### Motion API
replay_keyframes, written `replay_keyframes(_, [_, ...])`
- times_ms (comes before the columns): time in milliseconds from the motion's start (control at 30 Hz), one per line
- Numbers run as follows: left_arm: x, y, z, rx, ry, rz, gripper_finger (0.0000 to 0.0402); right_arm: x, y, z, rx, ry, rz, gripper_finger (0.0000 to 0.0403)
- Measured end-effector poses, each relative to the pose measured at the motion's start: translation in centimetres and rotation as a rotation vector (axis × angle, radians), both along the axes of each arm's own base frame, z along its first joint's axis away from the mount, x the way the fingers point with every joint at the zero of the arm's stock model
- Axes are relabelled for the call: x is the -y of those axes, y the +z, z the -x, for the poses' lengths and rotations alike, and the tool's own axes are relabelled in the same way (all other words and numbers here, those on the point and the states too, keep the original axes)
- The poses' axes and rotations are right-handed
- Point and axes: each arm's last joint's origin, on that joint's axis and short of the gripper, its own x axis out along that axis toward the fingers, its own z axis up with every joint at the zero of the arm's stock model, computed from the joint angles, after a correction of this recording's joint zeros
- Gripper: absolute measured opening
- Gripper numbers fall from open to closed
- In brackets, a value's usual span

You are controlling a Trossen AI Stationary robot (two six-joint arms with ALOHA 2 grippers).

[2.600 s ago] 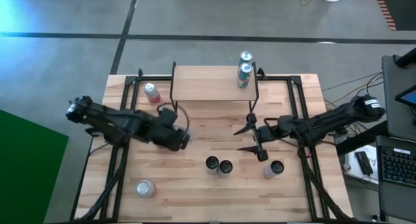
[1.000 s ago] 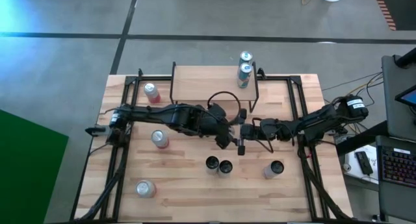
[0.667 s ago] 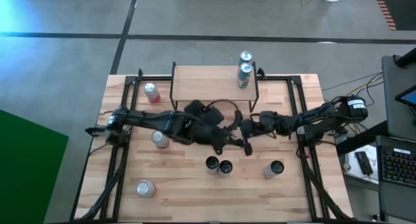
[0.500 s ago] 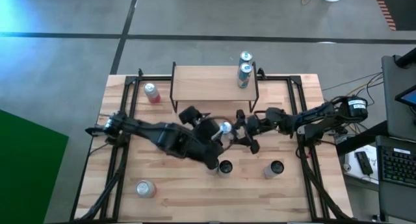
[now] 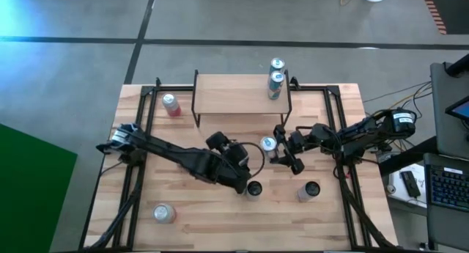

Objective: Place canned beverage on shelf
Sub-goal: Put the blue soda can on the shelf aligned with the other blue soda cans

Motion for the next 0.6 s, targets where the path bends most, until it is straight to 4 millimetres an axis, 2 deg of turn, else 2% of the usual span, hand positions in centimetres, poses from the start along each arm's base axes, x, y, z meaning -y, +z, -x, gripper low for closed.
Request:
replay_keyframes(167, [-0.6,-1.4,1.3,0.155,-0.070,0.008,0.0332,0.0,-0.1,0.0,-0.006,-0.003,-0.001,0.0231])
replay_keyframes(233, [-0.8,-1.3,2.0,0.282,-0.112,-0.014,0.0326,0.0,-0.1,0.0,-0.010,-0.002,-0.001,0.0231])
replay_keyframes(367, [-1.4,-1.8,3.4,0.619,-0.310,-0.011,0.0319,0.0,-0.1,0.0,-0.004,0.006,0.016,0.0231])
replay_keyframes(467, [-2.7,-3.3,4.5,0.832,-0.415,-0.031,0.0318,0.0,-0.1,0.0,-0.002,0.005,0.020,0.0231])
replay_keyframes(600, [-3.8,-5.5,5.0,0.936,-0.510,-0.137,0.0318,0.0,-0.1,0.0,0.002,0.005,0.033,0.0231])
